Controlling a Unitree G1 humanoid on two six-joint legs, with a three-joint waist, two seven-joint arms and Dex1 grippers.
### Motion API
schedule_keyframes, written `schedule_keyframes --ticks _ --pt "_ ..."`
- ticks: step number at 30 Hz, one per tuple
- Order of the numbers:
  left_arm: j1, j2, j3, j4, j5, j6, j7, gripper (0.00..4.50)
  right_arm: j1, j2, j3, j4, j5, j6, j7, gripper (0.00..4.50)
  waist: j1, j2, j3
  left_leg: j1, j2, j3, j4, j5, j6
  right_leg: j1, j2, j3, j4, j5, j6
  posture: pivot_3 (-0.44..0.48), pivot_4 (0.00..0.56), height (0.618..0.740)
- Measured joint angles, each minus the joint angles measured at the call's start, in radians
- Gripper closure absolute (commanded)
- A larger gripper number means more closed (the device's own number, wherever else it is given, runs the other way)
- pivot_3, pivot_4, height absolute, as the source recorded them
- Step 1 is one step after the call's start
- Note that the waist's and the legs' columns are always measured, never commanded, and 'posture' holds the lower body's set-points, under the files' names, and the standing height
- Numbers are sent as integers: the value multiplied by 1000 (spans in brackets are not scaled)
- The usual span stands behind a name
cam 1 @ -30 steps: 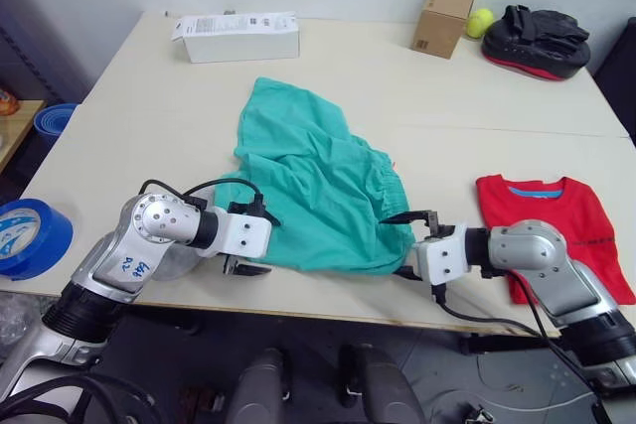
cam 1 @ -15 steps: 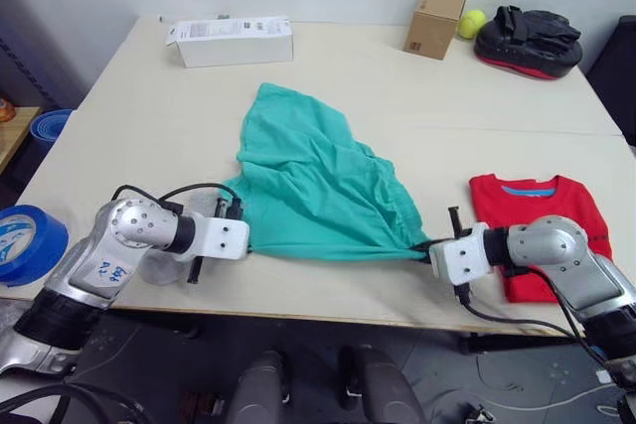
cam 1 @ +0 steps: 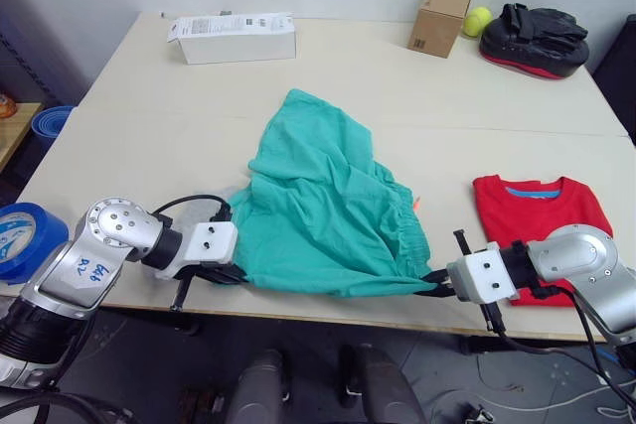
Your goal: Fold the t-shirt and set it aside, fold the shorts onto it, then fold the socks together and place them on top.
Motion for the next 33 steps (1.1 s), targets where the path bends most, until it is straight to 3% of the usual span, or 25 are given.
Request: schedule_keyframes --ticks 6,11,12,14,16,17,18,19,22,24,27,30,33 --pt "-86 -27 -30 40 -3 18 -27 4482 -16 -20 -33 2 83 136 54 4500 1 0 0 0 0 0 2 0 0 1 0 0 1 0 0 0 150 740" --pt "-247 -94 -80 206 27 -2 -69 4482 -172 -16 -38 81 133 256 112 4500 -3 -1 1 0 -1 1 3 2 1 0 0 1 0 0 0 0 150 740" --pt "-317 -138 -97 313 66 -48 -48 4482 -274 44 -26 175 73 234 65 4500 -6 -2 1 1 0 1 4 2 1 1 1 1 0 0 -1 0 150 740" --pt "-445 -215 -104 453 126 -123 35 4482 -424 125 -22 299 -22 179 -44 4500 -6 -3 2 -11 0 0 10 4 1 -7 2 0 2 3 -1 0 150 740" --pt "-701 -363 -69 802 201 -257 374 4482 -649 211 -6 552 -222 22 -318 4500 0 -8 9 -19 -2 0 18 5 1 -17 0 0 15 5 3 0 150 740" --pt "-818 -400 -31 918 220 -298 523 4482 -745 227 -4 635 -301 -45 -447 4500 0 -9 13 -32 -2 -1 21 7 2 -31 -1 0 17 8 4 0 150 740" --pt "-960 -417 29 1047 228 -361 683 4482 -859 231 -3 731 -396 -142 -611 4500 0 -10 14 -54 -3 0 25 13 -4 -52 -2 2 23 11 6 0 150 740" --pt "-1052 -408 64 1111 234 -420 763 4482 -931 228 -10 789 -452 -210 -715 4500 0 -10 14 -63 -2 1 28 14 -5 -60 -1 1 26 11 7 0 150 740" --pt "-1224 -391 123 1162 234 -609 817 4482 -1051 176 -31 893 -545 -391 -918 4500 1 -8 12 -59 -4 12 15 9 -6 -66 -4 -6 23 11 7 0 150 740" --pt "-1228 -377 130 1153 222 -691 765 4482 -1058 128 -51 930 -562 -512 -973 4500 2 -8 12 -58 -3 19 12 5 -4 -67 -6 -19 21 11 7 0 150 740" --pt "-1081 -341 141 1026 146 -649 564 4482 -965 79 -105 887 -520 -645 -974 4500 0 -7 12 -59 -3 26 14 2 -2 -66 -7 -31 16 11 7 0 150 740" --pt "-796 -243 122 670 12 -452 325 4482 -749 26 -137 748 -364 -669 -834 4500 -12 -7 13 -58 -1 29 16 1 1 -66 -9 -30 15 11 7 0 150 740" --pt "-538 -125 117 342 -94 -243 207 4482 -485 -7 -143 541 -163 -528 -645 4500 -24 -6 15 -48 2 25 24 0 2 -50 -10 -26 15 11 7 0 150 740"
